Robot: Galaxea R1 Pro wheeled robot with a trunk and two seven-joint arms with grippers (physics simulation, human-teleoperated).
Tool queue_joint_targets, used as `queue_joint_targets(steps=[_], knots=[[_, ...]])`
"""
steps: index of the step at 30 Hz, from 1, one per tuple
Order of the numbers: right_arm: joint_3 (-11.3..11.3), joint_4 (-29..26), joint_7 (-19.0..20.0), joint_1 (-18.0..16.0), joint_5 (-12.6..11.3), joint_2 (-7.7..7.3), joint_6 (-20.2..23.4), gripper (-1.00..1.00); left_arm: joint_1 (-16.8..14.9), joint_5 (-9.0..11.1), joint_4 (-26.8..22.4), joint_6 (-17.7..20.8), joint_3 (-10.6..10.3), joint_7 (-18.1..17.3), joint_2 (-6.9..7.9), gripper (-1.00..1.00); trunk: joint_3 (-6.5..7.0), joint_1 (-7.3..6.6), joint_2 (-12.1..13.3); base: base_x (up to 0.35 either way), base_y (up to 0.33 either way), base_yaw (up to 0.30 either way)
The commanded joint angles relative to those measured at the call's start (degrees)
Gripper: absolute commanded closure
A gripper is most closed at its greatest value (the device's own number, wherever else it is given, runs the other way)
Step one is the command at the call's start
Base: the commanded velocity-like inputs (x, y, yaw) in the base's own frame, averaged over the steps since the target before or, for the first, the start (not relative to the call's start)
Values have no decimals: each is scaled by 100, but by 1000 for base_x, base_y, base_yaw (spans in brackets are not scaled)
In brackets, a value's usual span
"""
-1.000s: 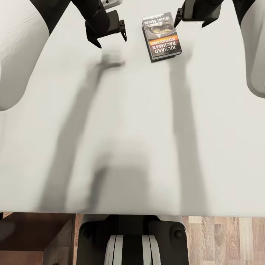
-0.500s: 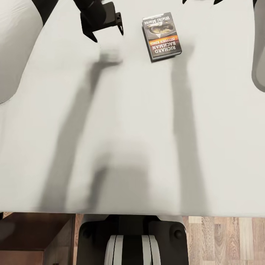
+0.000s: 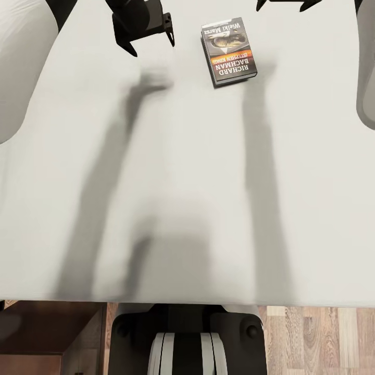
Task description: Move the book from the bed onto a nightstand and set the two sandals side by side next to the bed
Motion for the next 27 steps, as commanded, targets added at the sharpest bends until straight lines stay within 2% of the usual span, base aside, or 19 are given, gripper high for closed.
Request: queue_joint_targets(steps=[1,24,27], knots=[[-47,-4,-11,-3,28,8,17,-100,-4,61,-5,5,-37,43,3,-100,-2,0,-1,0,0,0],[-45,-10,-5,-6,28,8,17,-100,-1,61,-6,5,-36,39,4,-100,-2,0,-1,0,0,0],[-36,4,17,75,44,-14,17,-100,54,71,12,5,-41,33,-20,-100,-2,0,-1,0,0,0]])
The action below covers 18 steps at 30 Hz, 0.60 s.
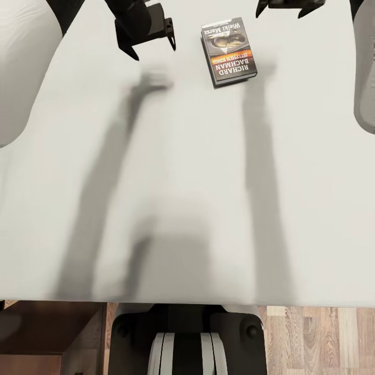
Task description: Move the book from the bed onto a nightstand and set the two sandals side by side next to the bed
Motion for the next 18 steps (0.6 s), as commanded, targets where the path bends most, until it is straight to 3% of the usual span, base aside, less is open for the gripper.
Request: queue_joint_targets(steps=[1,18], knots=[[-47,29,-3,28,38,0,17,-100,14,64,8,5,-38,41,-5,-100,-2,0,-1,0,0,0],[-50,207,22,142,72,-34,17,-100,80,85,64,5,-45,33,-37,-100,-2,0,-1,0,0,0]])
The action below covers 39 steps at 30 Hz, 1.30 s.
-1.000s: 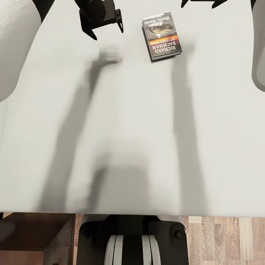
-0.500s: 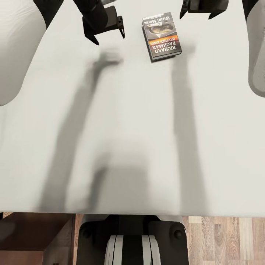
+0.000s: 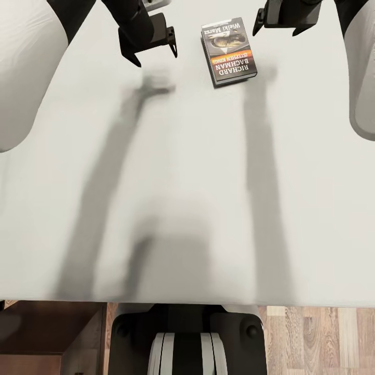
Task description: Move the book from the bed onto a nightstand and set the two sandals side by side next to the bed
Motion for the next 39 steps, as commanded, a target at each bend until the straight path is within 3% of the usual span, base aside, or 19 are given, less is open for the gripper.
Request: queue_joint_targets(steps=[1,39], knots=[[-47,-3,-10,-1,34,8,18,-100,-3,61,-4,6,-36,43,1,-100,-2,0,-1,0,0,0],[3,-32,-20,-21,47,23,18,-100,-14,72,24,6,-31,58,-18,-100,-2,0,-1,0,0,0]])
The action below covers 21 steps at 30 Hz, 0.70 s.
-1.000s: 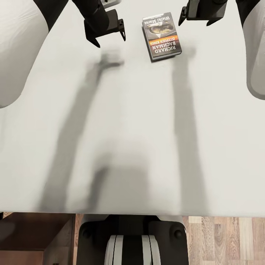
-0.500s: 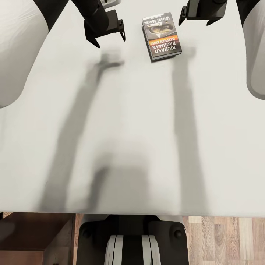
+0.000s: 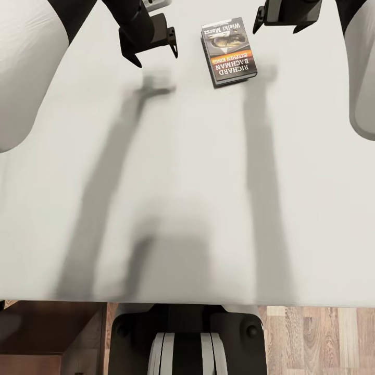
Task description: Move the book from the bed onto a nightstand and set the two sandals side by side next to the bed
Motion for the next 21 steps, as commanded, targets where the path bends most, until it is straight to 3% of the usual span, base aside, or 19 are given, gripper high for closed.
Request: queue_joint_targets(steps=[1,21], knots=[[-45,-6,-9,-4,37,12,18,-100,-4,62,-7,6,-35,42,1,-100,-2,0,-1,0,0,0],[-16,-13,-26,-11,30,86,18,-100,-7,142,-62,6,-33,37,-5,-100,-2,0,-1,0,0,0]])
